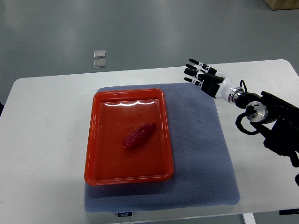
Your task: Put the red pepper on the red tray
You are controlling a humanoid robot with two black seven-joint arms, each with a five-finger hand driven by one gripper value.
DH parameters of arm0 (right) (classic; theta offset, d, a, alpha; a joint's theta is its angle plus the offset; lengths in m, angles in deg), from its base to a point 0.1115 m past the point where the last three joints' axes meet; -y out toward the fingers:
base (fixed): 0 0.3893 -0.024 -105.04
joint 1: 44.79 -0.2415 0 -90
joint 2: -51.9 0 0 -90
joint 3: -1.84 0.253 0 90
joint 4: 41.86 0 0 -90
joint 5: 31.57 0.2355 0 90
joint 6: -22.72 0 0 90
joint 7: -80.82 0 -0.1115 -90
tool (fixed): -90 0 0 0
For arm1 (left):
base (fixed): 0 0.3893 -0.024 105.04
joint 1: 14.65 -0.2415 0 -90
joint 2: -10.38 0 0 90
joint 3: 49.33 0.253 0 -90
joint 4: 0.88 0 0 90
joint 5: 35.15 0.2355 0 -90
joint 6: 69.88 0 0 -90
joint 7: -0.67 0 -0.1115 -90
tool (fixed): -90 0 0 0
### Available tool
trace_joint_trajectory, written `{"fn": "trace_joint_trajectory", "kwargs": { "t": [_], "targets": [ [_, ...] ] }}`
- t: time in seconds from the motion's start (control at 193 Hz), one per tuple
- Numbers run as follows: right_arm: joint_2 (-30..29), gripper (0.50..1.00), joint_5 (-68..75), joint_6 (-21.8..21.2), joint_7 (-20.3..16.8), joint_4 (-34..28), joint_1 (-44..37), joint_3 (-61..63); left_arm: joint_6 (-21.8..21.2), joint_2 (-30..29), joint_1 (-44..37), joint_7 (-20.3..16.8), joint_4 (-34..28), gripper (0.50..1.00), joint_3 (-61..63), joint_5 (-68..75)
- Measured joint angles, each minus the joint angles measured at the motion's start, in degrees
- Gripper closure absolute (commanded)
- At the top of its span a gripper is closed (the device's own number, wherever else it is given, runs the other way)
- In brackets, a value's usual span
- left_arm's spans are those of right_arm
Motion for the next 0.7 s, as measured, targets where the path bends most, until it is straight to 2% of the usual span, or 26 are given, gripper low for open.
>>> {"fn": "trace_joint_trajectory", "kwargs": {
  "t": [0.223, 0.399, 0.695],
  "targets": [
    [-0.5, 0.587, 11.1, -1.0, -1.2, 0.2, 1.2, 0.0, 0.0, 0.0, 0.0, 0.0, 0.0, 0.5, 0.0, 0.0],
    [-0.7, 0.587, 12.0, -1.4, -0.8, 0.4, 1.7, 0.0, 0.0, 0.0, 0.0, 0.0, 0.0, 0.5, 0.0, 0.0],
    [-0.8, 0.585, 12.1, -5.2, -0.5, 0.4, 2.4, 0.1, 0.0, 0.0, 0.0, 0.0, 0.0, 0.5, 0.0, 0.0]
  ]
}}
